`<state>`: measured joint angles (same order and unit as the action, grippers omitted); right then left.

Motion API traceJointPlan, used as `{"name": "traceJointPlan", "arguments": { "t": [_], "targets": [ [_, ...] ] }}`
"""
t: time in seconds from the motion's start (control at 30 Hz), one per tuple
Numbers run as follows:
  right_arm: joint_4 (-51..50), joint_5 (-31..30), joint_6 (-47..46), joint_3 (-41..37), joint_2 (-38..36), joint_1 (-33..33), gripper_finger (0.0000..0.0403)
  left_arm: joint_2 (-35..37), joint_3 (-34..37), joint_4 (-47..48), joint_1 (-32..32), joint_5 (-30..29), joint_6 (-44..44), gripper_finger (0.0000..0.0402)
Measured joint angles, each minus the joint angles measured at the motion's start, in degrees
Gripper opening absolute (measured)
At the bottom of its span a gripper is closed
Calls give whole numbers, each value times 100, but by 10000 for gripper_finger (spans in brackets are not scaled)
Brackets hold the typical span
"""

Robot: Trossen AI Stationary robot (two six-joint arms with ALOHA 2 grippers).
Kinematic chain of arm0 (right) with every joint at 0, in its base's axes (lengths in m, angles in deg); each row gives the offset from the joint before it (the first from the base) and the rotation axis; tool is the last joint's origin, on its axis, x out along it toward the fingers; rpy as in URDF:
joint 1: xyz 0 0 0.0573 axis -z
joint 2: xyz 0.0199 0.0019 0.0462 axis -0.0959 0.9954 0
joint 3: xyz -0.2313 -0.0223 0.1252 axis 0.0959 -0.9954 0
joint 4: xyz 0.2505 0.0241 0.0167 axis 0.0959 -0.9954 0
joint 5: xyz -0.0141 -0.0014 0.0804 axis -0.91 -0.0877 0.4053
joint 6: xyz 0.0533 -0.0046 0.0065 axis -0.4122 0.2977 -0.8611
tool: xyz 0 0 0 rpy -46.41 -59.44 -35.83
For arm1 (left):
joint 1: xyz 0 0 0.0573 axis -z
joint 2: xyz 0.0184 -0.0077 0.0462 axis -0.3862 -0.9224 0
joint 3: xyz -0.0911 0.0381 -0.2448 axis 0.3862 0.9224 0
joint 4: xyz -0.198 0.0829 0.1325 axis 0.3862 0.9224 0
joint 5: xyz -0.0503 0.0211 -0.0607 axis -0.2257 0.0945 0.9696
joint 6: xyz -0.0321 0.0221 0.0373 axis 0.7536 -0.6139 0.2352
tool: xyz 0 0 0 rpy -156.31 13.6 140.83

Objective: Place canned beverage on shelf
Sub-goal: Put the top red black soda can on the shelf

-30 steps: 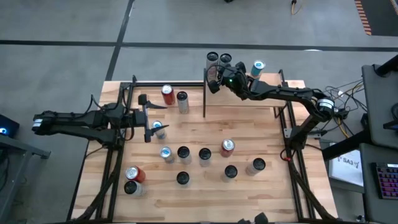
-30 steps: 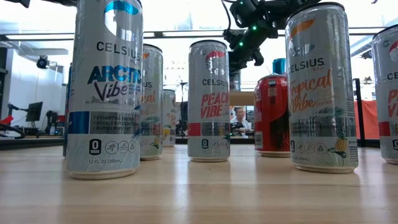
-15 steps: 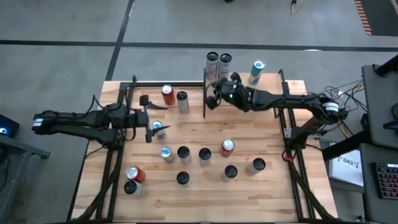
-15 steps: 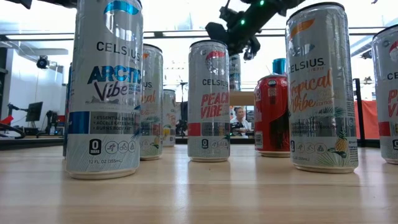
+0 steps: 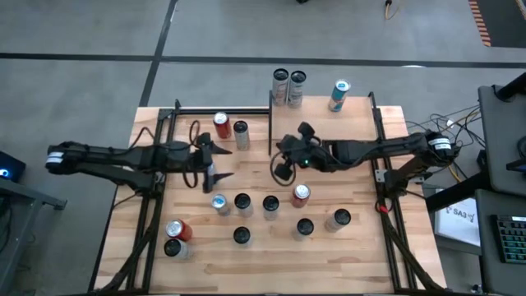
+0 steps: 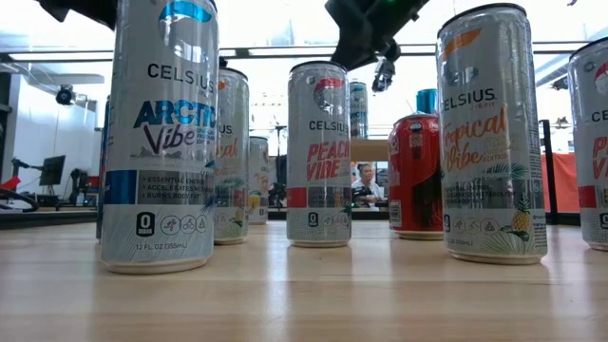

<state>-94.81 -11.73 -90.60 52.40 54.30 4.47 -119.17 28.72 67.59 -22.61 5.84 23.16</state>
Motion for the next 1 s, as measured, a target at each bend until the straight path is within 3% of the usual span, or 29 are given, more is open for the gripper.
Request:
{"name": "traceJointPlan", "arguments": {
  "t": [0.67,1.0],
  "targets": [
    [-363,-15,-55,0,-11,-576,9,-953,-1520,3901,-1,2,1466,313],
    [-343,-15,-50,0,-11,-586,9,-1125,-1604,4757,0,-47,1513,313]
  ]
}}
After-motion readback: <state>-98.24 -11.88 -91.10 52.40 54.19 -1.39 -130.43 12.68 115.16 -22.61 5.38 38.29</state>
